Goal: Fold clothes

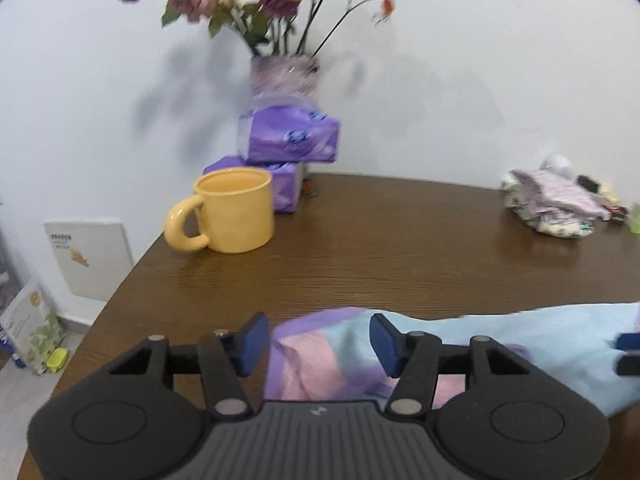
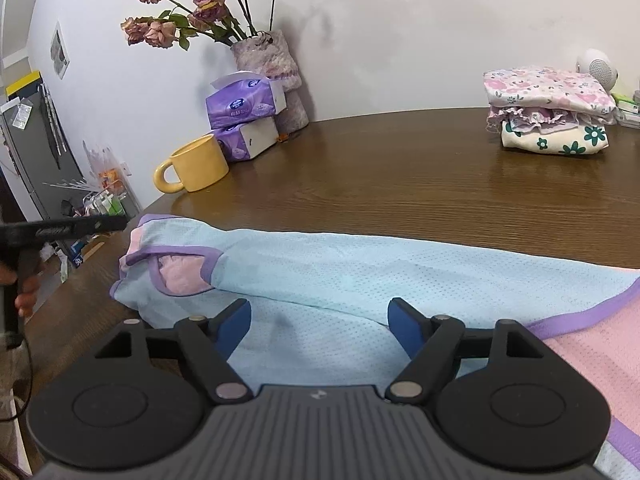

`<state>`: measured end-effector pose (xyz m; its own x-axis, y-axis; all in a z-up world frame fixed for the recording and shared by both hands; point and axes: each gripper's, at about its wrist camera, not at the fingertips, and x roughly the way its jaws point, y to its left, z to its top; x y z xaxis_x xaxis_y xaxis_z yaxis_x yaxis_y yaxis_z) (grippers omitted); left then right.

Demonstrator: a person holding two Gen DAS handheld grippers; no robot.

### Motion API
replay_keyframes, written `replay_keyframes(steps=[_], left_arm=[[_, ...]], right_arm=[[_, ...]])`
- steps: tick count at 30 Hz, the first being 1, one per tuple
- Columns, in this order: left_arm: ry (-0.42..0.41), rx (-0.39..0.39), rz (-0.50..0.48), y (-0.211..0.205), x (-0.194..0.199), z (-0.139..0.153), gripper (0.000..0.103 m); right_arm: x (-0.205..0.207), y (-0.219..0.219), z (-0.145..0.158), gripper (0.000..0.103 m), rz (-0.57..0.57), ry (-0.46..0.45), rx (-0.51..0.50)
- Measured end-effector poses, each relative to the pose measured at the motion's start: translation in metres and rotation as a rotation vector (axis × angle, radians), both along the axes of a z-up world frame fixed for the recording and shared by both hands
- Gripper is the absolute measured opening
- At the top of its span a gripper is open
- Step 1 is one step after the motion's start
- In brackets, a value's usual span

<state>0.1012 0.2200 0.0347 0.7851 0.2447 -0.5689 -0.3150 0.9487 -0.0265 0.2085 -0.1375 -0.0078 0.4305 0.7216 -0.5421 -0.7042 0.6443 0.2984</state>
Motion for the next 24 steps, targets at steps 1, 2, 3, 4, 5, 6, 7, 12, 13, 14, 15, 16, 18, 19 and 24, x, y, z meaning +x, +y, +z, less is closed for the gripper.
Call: replay_keyframes(steps=[1,2,3,4,5,6,7,12,13,14,15,16,18,19,24], left_arm=[[0.017,-0.016,0.012,0.004,0.007,-0.004,0.053],[0.032,-0.037,0.025,0.008,0.012,-0.010,0.052],[0.047,-0.058,0.038,0.012,0.017,-0.016,0.036],[0.056,-0.075,0.041,0.015,0.018,-0.020,0.009],[0.064,-0.091,0.043,0.018,0.018,-0.025,0.004],[0.069,-0.104,0.041,0.019,0.018,-0.029,0.005],[0.074,-0.114,0.040,0.021,0.018,-0.034,0.005],[0.029,-0.110,0.073,0.024,0.006,-0.032,0.047],[0.005,-0.101,0.085,0.023,0.002,-0.028,0.057],[-0.020,-0.087,0.096,0.022,-0.002,-0.024,0.057],[-0.047,-0.051,0.105,0.018,-0.007,-0.019,0.057],[-0.073,-0.026,0.106,0.014,-0.010,-0.016,0.057],[-0.111,0.018,0.091,0.007,-0.012,-0.010,0.056],[-0.124,0.036,0.077,0.003,-0.011,-0.009,0.054],[-0.082,0.002,-0.034,-0.003,0.006,-0.019,0.021]], right_arm=[[0.000,0.000,0.000,0.077,0.002,0.000,0.001],[0.000,0.000,0.000,0.077,0.003,0.000,0.002],[0.000,0.000,-0.001,0.077,0.002,0.000,0.002],[-0.001,0.000,-0.001,0.077,-0.001,-0.002,0.001],[-0.001,-0.001,-0.001,0.077,-0.005,-0.004,0.000],[-0.001,-0.001,-0.001,0.077,-0.010,-0.008,-0.003],[-0.001,-0.002,-0.001,0.077,-0.017,-0.015,-0.008],[0.001,-0.003,-0.003,0.077,-0.042,-0.036,-0.029],[0.001,-0.004,-0.003,0.077,-0.045,-0.034,-0.027],[0.001,-0.005,-0.002,0.077,-0.048,-0.033,-0.024],[0.002,-0.006,-0.002,0.077,-0.053,-0.035,-0.021],[0.002,-0.008,0.000,0.077,-0.063,-0.042,-0.020],[0.003,-0.012,0.002,0.077,-0.091,-0.054,-0.020],[0.004,-0.016,0.002,0.077,-0.107,-0.059,-0.021],[0.010,-0.045,0.010,0.077,-0.251,-0.107,-0.031]])
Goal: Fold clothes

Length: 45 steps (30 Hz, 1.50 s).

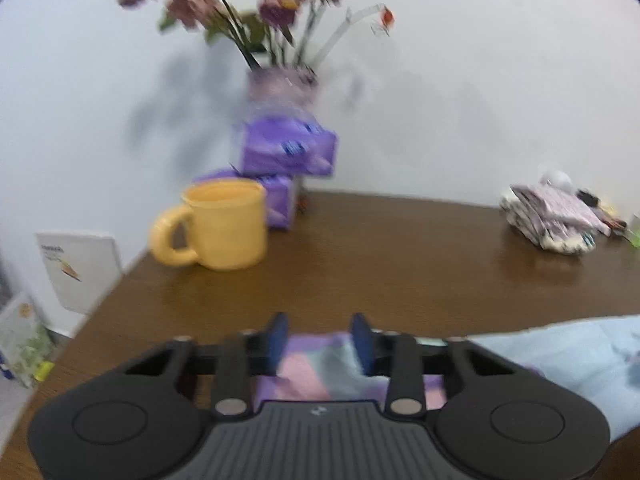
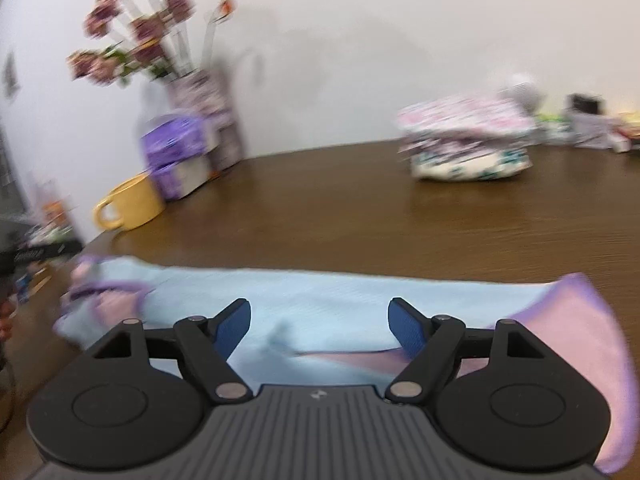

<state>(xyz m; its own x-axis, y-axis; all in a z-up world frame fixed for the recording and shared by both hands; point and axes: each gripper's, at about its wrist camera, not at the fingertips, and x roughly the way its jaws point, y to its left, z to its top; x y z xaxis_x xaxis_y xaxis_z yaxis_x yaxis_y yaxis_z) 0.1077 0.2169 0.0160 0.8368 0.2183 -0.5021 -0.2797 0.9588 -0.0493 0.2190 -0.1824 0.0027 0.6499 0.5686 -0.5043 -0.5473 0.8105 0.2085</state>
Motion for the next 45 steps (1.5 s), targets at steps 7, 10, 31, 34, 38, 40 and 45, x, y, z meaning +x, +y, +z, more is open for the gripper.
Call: replay_keyframes(steps=[7,10,31,34,38,40,45], left_arm=[[0.100,-0.081,-0.003,0.008,0.010,-0.026,0.015],[0.097,-0.090,0.002,0.010,0.009,-0.025,0.015],[0.082,-0.078,-0.030,0.008,0.006,-0.027,0.020],[0.083,-0.076,-0.033,0.007,0.006,-0.027,0.021],[0.083,-0.075,-0.036,0.007,0.006,-0.027,0.022],[0.082,-0.076,-0.036,0.007,0.006,-0.027,0.023],[0.085,-0.065,-0.044,0.004,0.006,-0.027,0.026]], right_arm=[[0.008,-0.030,0.005,0.047,-0.098,-0.048,-0.092],[0.020,-0.025,0.001,0.045,-0.092,-0.054,-0.142],[0.021,0.014,-0.008,0.003,0.313,-0.089,-0.498],[0.018,0.008,-0.004,0.003,0.318,-0.085,-0.486],[0.015,0.000,-0.003,0.014,0.302,-0.065,-0.450],[0.014,-0.007,-0.001,0.024,0.278,-0.043,-0.419],[0.015,-0.032,0.004,0.031,0.230,0.055,-0.312]])
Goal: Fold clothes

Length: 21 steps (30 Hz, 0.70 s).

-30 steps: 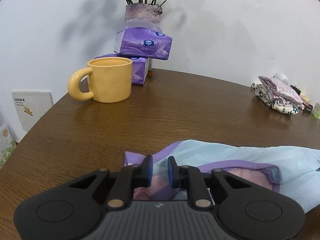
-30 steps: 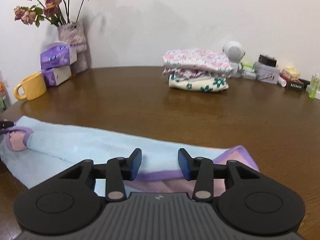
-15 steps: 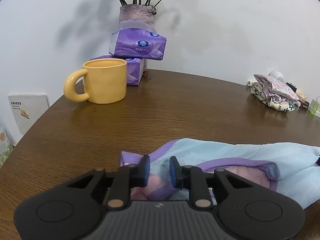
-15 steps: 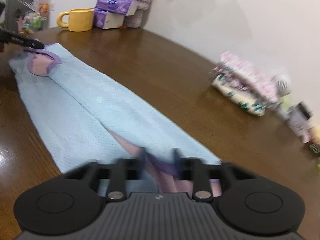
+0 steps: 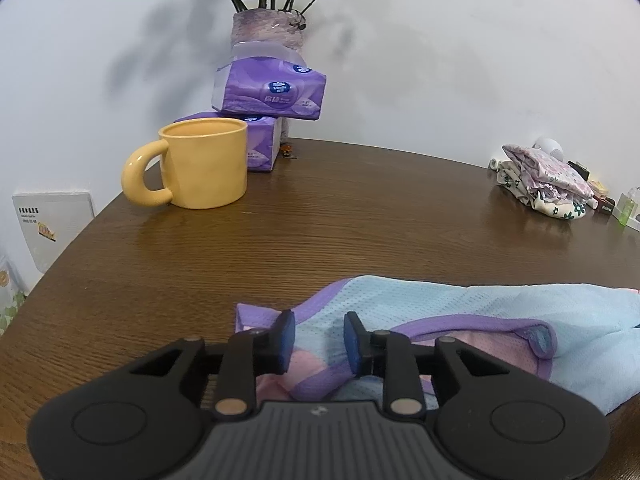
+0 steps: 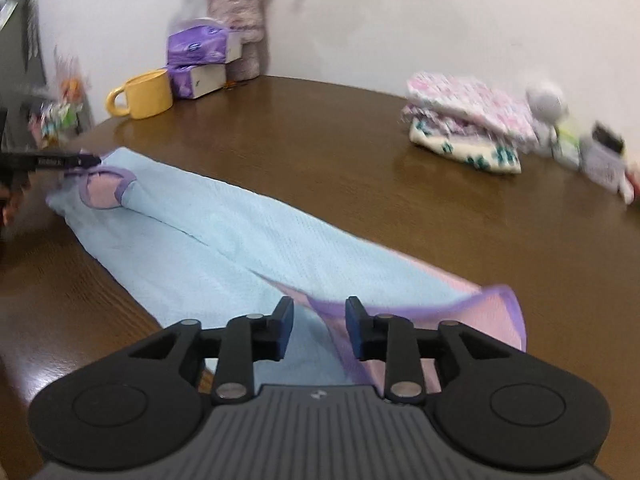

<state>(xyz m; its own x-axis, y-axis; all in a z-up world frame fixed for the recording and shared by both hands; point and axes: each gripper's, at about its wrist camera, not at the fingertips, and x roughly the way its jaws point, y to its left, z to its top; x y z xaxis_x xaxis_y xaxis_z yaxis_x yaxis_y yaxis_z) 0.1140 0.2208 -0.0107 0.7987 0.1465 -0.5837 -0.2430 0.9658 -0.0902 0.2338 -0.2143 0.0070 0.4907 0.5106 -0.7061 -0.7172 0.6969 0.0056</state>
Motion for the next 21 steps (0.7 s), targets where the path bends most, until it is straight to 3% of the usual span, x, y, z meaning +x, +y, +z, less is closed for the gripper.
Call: replay_keyframes(steps=[3,4,5,6,8,15,21], left_arm=[[0.001,0.005,0.000,-0.001,0.000,0.000,0.026],[0.001,0.004,0.000,-0.001,0.000,0.000,0.027],[0.000,0.002,0.000,-0.001,-0.001,0.000,0.027],[0.000,0.002,0.000,-0.001,-0.001,0.000,0.027],[0.000,0.002,0.000,0.000,0.000,0.000,0.027],[-0.001,0.001,-0.002,0.000,-0.001,0.000,0.027],[-0.001,0.004,-0.003,0.000,-0.001,0.000,0.028]], right_arm=[[0.005,-0.004,-0.007,0.032,-0.024,0.046,0.002],[0.008,-0.003,-0.010,0.027,-0.025,0.061,-0.004],[0.009,-0.002,-0.013,0.012,-0.025,0.071,-0.007],[0.009,-0.002,-0.012,0.005,-0.025,0.067,-0.004],[0.009,-0.003,-0.009,0.003,-0.018,0.054,0.004],[0.017,0.004,-0.012,0.003,0.003,0.035,-0.029],[0.001,-0.032,0.002,0.022,-0.108,0.021,0.089]])
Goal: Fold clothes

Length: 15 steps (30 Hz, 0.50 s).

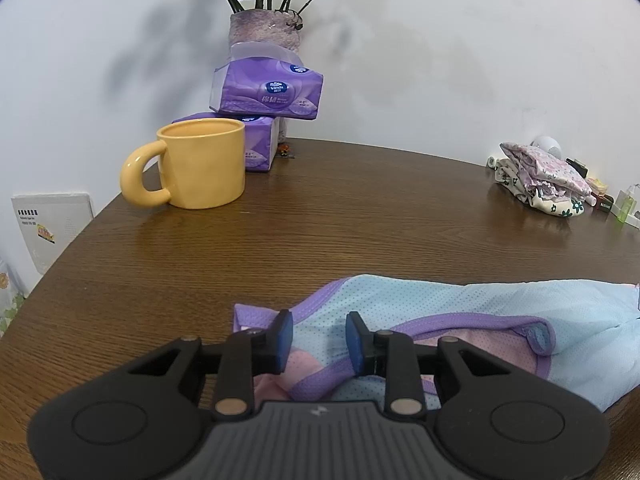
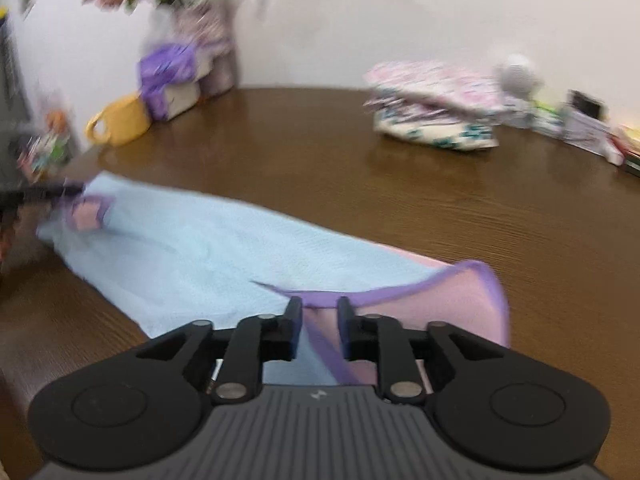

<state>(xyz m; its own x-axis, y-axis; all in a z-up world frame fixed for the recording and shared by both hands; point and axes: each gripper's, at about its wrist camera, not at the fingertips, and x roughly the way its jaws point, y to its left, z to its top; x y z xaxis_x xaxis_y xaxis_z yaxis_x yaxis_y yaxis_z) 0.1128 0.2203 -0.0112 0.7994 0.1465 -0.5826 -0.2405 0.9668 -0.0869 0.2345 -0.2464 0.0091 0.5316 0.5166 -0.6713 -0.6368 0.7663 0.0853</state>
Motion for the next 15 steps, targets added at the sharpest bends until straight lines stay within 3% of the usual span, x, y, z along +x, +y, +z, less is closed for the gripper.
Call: replay_keyframes(steps=[4,7,10,13,15], left_arm=[[0.001,0.003,-0.001,0.000,0.000,0.000,0.028],[0.002,0.005,-0.003,-0.001,0.000,0.000,0.028],[0.002,0.008,-0.004,-0.001,0.000,0.000,0.028],[0.003,0.010,-0.006,-0.001,0.000,0.000,0.028],[0.004,0.012,-0.007,-0.001,0.000,0.000,0.029]], right_arm=[[-0.015,-0.028,-0.001,0.023,-0.071,0.028,0.010],[-0.021,-0.037,-0.009,0.032,-0.077,0.046,0.012],[-0.019,-0.037,-0.014,0.033,-0.070,0.049,0.002],[-0.013,-0.037,-0.019,0.003,-0.079,0.056,-0.006],[-0.007,-0.038,-0.021,0.003,-0.100,0.053,-0.006]])
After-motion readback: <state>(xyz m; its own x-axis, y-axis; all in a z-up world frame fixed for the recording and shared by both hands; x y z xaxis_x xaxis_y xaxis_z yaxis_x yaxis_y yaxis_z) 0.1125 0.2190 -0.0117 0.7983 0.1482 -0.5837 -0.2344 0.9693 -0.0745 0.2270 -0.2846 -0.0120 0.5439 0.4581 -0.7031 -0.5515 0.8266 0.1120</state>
